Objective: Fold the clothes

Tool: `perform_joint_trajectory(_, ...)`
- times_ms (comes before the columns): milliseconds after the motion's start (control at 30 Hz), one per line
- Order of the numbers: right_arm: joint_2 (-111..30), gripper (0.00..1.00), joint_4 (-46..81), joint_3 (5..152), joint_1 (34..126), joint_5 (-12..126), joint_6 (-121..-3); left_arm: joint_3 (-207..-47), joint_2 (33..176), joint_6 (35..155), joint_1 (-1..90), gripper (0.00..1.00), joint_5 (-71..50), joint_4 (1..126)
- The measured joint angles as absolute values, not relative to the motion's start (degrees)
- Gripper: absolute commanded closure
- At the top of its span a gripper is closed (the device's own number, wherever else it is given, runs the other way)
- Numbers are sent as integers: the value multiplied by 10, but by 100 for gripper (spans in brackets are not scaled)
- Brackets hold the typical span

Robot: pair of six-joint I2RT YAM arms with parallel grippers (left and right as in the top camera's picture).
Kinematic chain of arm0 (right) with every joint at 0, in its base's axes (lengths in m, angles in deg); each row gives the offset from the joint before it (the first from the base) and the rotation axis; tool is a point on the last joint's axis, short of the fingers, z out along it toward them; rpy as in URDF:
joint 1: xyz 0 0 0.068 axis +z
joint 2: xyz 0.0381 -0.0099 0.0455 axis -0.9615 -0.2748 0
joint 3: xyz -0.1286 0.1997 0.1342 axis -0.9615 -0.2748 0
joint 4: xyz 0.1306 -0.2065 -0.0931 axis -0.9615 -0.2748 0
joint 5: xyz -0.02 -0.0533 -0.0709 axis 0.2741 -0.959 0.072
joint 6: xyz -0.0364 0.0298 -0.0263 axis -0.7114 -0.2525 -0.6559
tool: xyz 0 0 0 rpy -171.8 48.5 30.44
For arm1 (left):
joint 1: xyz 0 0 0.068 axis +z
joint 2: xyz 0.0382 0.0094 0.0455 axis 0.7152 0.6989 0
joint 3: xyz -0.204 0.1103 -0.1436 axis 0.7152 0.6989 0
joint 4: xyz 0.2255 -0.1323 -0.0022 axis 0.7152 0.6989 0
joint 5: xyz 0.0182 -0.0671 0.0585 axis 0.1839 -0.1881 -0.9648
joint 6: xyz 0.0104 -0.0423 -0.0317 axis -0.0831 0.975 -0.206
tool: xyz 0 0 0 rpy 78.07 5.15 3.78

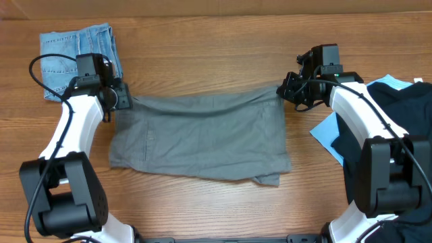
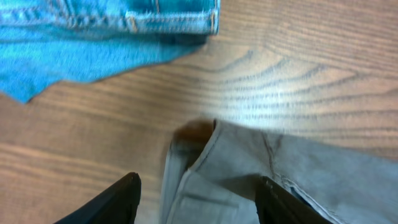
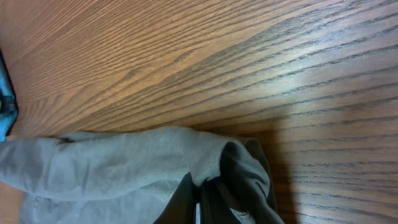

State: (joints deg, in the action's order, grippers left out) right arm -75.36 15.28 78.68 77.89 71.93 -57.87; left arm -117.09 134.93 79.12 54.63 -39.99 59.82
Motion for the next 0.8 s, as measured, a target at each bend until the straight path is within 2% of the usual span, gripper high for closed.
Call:
perform_joint_trajectory(33, -754, 96, 153, 787, 779, 717, -579, -1171, 1356, 787, 546, 77, -397, 593)
perform_joint_trajectory(67, -754, 96, 151, 787, 779, 712, -578, -1171, 1365, 785, 546, 96, -394, 590)
perform_joint_trajectory(100, -754, 92, 148, 787, 779, 701, -579, -1171, 1375, 785, 546, 96, -392, 590)
perform_joint_trajectory(133, -754, 80, 145, 787, 779, 689, -578, -1171, 1387, 783, 546, 96, -390, 593)
perform_joint_trajectory(200, -754, 42, 137, 787, 779, 656, -578, -1171, 1412, 781, 547, 96, -387, 605)
perform_joint_trajectory(233, -754, 28, 129, 787, 778, 639, -578, -1171, 1423, 781, 548, 91, -386, 612)
perform_joint_trajectory(267, -754, 26, 119, 787, 778, 624, -578, -1171, 1430, 783, 550, 73, -385, 620)
perform_joint_trajectory(300, -754, 25, 112, 787, 778, 615, -579, -1171, 1433, 789, 552, 62, -385, 626)
perform_joint_trajectory(433, -754, 25, 54, 788, 778, 595, -578, -1174, 1431, 813, 576, 43, -380, 652)
perform_joint_trajectory(500, -754, 30, 21, 788, 778, 607, -582, -1178, 1425, 821, 592, 33, -372, 670)
perform_joint_trajectory(600, -754, 33, -36, 788, 778, 657, -603, -1189, 1396, 827, 610, 24, -356, 706)
perform_joint_trajectory(700, -754, 34, -89, 788, 785, 695, -623, -1205, 1352, 830, 615, 22, -340, 740)
perform_joint_trajectory(767, -754, 39, -113, 788, 795, 707, -632, -1214, 1323, 832, 614, 21, -332, 772)
perform_joint_trajectory(800, -754, 45, -118, 788, 803, 712, -637, -1216, 1311, 837, 614, 20, -329, 789)
